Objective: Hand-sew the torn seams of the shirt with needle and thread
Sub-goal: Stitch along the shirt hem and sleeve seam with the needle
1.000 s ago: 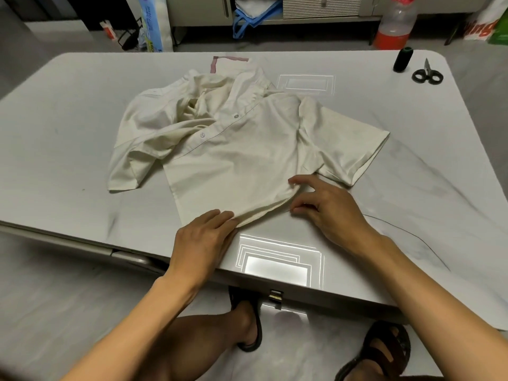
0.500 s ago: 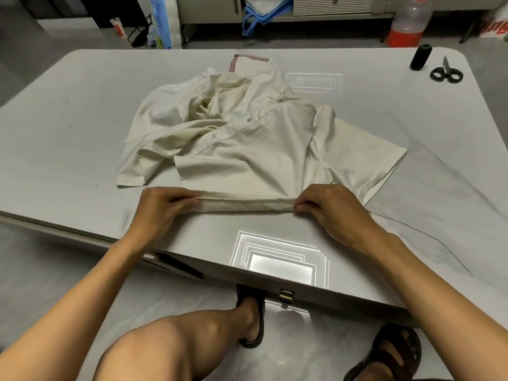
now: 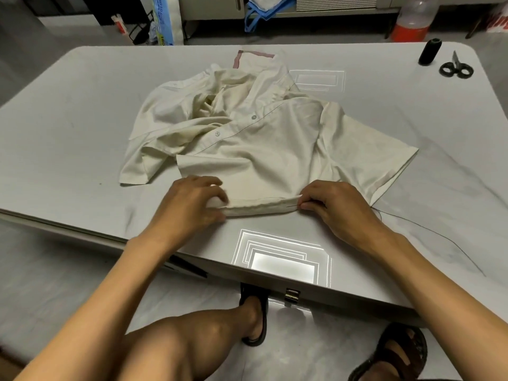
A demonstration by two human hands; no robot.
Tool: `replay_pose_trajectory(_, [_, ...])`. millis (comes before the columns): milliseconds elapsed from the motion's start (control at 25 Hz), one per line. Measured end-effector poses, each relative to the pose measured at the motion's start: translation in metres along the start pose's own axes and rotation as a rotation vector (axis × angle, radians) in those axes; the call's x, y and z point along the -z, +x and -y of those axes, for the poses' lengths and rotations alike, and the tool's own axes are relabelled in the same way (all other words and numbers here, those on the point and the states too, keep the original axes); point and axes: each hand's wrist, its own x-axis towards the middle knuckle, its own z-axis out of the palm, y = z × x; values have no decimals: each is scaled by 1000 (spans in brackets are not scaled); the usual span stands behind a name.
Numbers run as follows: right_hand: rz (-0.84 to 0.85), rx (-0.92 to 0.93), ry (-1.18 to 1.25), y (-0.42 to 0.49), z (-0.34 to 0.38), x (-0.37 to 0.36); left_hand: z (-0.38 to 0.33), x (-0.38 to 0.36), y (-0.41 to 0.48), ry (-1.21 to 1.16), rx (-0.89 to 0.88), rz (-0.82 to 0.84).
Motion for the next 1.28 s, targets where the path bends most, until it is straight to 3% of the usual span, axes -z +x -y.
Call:
replay_pose_trajectory(160, [4, 12, -6, 0, -1, 0, -53, -28, 23, 20, -149, -68])
replay_pose_trajectory(400, [-1, 36, -20, 1, -1, 1, -83, -53, 37, -119, -50, -223])
replay_pose_trajectory(720, [-21, 6, -18, 0, 3, 0, -82, -51, 38, -543, 120, -172])
replay_pose_trajectory(920, [-49, -50, 47, 0, 5, 3, -76, -50, 40, -535, 7, -179])
replay_pose_trajectory(1280, [-83, -113, 62, 1, 8, 2, -75, -48, 43, -603, 63, -145])
